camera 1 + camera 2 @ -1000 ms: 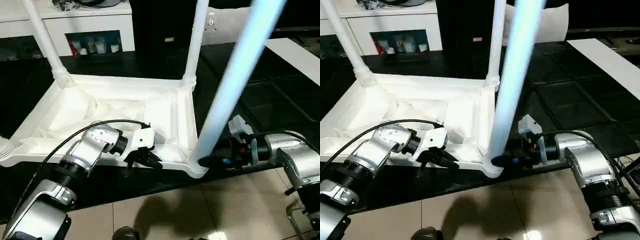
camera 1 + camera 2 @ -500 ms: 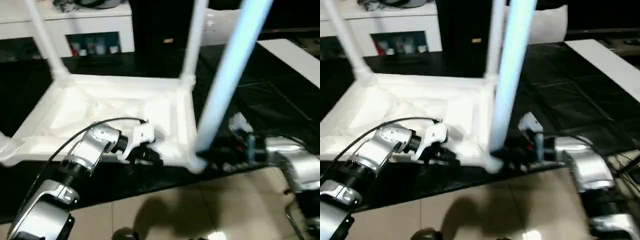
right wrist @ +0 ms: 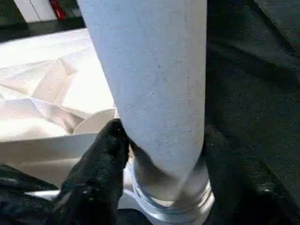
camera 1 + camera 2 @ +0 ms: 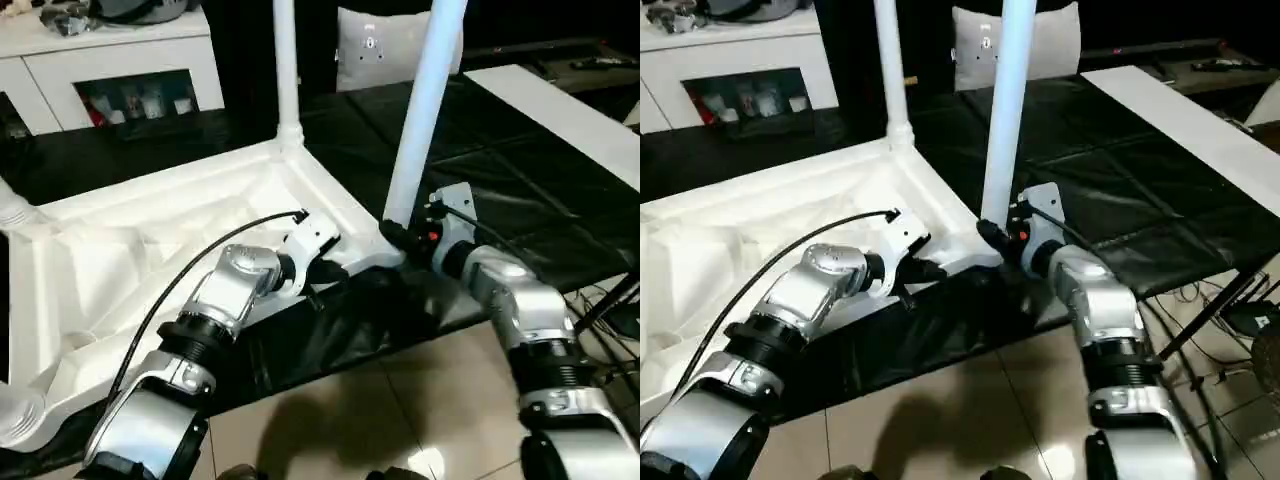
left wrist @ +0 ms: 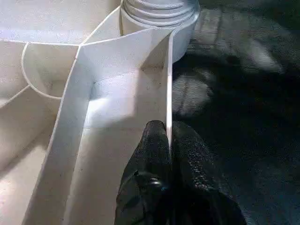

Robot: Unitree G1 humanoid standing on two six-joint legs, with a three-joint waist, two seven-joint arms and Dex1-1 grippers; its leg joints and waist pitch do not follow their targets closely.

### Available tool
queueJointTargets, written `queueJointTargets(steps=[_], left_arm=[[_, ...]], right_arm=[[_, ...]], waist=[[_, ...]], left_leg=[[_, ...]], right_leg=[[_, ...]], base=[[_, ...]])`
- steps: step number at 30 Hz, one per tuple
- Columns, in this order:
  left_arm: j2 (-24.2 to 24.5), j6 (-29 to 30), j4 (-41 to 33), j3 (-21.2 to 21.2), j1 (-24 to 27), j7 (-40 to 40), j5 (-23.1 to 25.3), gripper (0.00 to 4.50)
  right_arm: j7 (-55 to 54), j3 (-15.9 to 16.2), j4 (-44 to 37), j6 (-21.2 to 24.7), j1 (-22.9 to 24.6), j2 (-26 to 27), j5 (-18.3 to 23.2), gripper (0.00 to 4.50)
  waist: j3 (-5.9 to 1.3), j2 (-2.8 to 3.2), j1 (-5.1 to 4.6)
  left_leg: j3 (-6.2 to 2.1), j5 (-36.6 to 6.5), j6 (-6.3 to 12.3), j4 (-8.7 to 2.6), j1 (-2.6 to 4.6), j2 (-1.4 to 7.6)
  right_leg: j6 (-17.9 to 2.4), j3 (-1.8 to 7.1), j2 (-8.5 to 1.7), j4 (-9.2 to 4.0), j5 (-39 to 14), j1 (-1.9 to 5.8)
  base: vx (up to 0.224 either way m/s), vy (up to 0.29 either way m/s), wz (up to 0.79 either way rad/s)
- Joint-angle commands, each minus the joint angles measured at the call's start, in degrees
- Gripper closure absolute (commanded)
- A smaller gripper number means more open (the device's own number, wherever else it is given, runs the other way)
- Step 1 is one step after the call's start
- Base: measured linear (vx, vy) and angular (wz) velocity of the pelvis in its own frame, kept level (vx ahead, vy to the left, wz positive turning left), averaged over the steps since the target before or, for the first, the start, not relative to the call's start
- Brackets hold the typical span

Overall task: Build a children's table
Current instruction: Rotate leg to tighten

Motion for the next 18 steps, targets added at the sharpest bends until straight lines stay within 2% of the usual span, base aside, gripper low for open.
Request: queueJointTargets(steps=[1,3,4,8,9,11,16,17,18], left_arm=[[-0.58,-3.90,-3.72,-1.03,-0.67,-2.70,-1.44,4.50],[-0.15,-5.10,-3.67,-1.42,-0.48,-3.33,-1.38,4.50],[1.19,-7.37,-3.92,-2.31,0.17,-5.60,-1.36,4.50],[2.80,-8.94,-4.12,-2.95,0.79,-8.19,-1.37,4.50],[4.27,-10.13,-4.12,-3.39,1.16,-10.66,-1.41,4.50],[5.83,-11.67,-4.33,-4.01,1.53,-13.61,-1.59,4.50],[9.46,-14.50,-6.49,-6.31,2.59,-22.68,-3.05,4.50],[11.29,-16.47,-6.89,-7.96,2.75,-25.83,-2.40,4.50],[11.29,-16.47,-6.89,-7.96,2.75,-25.83,-2.40,4.50]], right_arm=[[8.17,4.56,-1.91,-2.18,1.56,-0.06,1.03,1.49],[9.07,4.45,-1.91,-3.13,1.93,-0.71,1.19,1.43],[11.32,3.79,-2.35,-4.59,2.92,-2.69,1.89,1.24],[15.11,3.53,-3.01,-7.20,4.15,-5.60,2.01,0.88],[19.81,3.83,-4.41,-7.95,5.51,-8.67,2.40,0.78],[24.43,4.31,-6.24,-8.15,6.83,-11.58,2.99,0.60],[33.66,5.73,-9.08,-9.50,8.59,-16.40,4.45,0.60],[38.16,7.34,-10.23,-11.76,9.50,-18.56,4.39,0.60],[38.16,7.34,-10.23,-11.76,9.50,-18.56,4.39,0.60]], waist=[[-4.37,-0.82,0.86],[-4.52,-0.79,1.02],[-4.59,-0.82,1.15],[-4.67,-0.75,1.40],[-4.52,-0.54,1.70],[-4.30,-0.64,2.19],[-4.26,-0.55,2.77],[-4.45,-0.78,3.20],[-4.45,-0.78,3.20]], left_leg=[[-0.16,-9.33,4.17,-3.38,0.11,0.85],[-0.13,-7.37,5.01,-3.29,-0.15,0.87],[-0.13,-6.49,5.62,-3.21,-0.15,0.85],[-0.01,-5.56,6.66,-2.96,-0.28,0.92],[-0.02,-6.75,6.62,-3.00,-0.17,0.98],[0.03,-8.86,6.41,-3.13,0.04,1.16],[-0.11,-11.02,4.95,-3.36,0.07,1.58],[-0.05,-11.65,4.61,-3.30,0.45,1.64],[-0.05,-11.65,4.61,-3.30,0.45,1.64]], right_leg=[[-11.45,2.59,-3.05,-4.54,-12.55,3.45],[-12.32,2.72,-3.01,-4.00,-8.88,3.66],[-12.86,2.68,-2.99,-3.89,-7.16,3.69],[-14.09,2.73,-2.90,-3.46,-4.64,3.59],[-14.01,2.66,-2.93,-3.73,-6.33,3.49],[-13.06,2.74,-2.95,-4.14,-9.35,3.48],[-12.23,2.72,-3.18,-4.22,-13.57,3.20],[-12.11,2.71,-3.14,-4.32,-14.56,3.00],[-12.11,2.71,-3.14,-4.32,-14.56,3.00]], base=[[0.000,0.000,0.00],[0.000,0.000,0.00],[0.000,0.000,0.00],[0.000,0.000,0.00],[0.000,0.000,0.00],[0.000,0.000,0.00],[0.000,0.000,0.00],[0.000,0.000,0.00],[0.000,0.000,0.00]])
